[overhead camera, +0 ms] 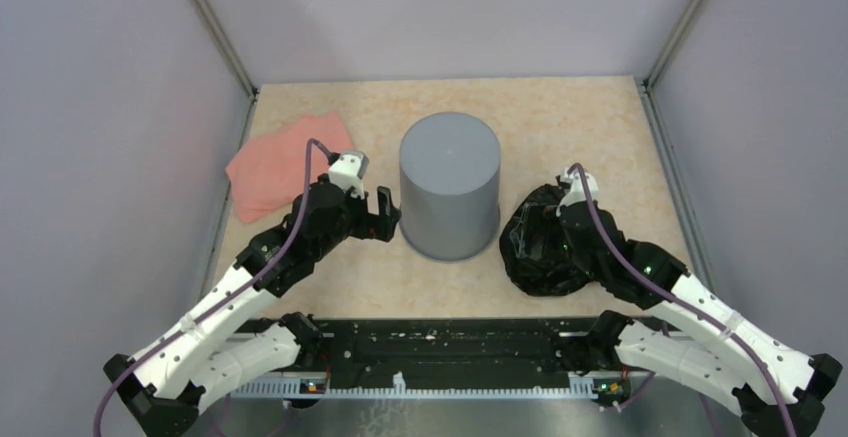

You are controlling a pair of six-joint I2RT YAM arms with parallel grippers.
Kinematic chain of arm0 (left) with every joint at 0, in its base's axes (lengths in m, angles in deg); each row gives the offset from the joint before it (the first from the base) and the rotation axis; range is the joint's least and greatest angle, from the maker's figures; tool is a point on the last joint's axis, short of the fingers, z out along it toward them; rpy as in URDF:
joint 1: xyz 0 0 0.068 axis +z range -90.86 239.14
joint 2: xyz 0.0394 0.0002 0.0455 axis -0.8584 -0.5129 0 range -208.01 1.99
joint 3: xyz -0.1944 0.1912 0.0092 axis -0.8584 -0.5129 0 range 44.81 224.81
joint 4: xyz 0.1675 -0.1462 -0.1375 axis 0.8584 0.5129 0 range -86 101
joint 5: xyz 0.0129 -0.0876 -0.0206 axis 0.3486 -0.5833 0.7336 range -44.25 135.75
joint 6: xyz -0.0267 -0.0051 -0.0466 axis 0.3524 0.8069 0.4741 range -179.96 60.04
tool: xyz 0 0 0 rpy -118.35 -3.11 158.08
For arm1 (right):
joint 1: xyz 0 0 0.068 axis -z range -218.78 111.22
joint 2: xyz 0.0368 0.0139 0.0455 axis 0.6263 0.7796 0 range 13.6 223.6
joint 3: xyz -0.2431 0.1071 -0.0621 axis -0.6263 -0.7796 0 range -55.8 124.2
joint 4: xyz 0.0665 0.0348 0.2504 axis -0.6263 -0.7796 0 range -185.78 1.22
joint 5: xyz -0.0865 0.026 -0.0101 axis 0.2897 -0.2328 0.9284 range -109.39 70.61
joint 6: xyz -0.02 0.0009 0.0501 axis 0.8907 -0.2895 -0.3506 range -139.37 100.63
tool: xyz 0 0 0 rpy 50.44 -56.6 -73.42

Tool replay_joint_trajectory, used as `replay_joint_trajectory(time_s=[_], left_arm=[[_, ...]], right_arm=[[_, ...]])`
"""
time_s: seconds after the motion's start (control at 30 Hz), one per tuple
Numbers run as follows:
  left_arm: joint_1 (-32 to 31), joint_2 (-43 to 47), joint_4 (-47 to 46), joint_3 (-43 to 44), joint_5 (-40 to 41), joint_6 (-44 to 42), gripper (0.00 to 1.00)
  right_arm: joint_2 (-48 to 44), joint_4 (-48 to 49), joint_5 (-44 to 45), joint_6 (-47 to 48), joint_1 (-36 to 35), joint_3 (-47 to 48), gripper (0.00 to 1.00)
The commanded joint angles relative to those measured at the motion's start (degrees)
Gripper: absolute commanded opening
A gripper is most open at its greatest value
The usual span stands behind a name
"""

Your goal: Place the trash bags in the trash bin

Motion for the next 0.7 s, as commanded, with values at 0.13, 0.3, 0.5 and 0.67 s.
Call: replay_joint_trajectory(time_s=[0.13, 0.3, 0.5, 0.67], left_arm=[[0.1, 0.2, -3.4, 1.4, -2.2, -0.2, 0.99], [0.1, -0.1, -4.7, 5.0, -2.2, -0.4, 0.99], [0.1, -9.6, -3.8, 16.6, -0.2, -2.6, 0.99], [0.2, -18.6, -3.4, 25.0, 2.1, -3.4, 0.99]], right_arm=[[1.1, 4.9, -1.3, -2.1, 0.3, -0.6, 0.99], [1.0, 5.6, -1.5, -2.6, 0.3, -1.1, 0.99], [1.8, 7.0, -2.0, -2.5, 0.3, -1.4, 0.99], [0.8, 6.5, -1.4, -2.9, 0.3, -1.9, 0.99]])
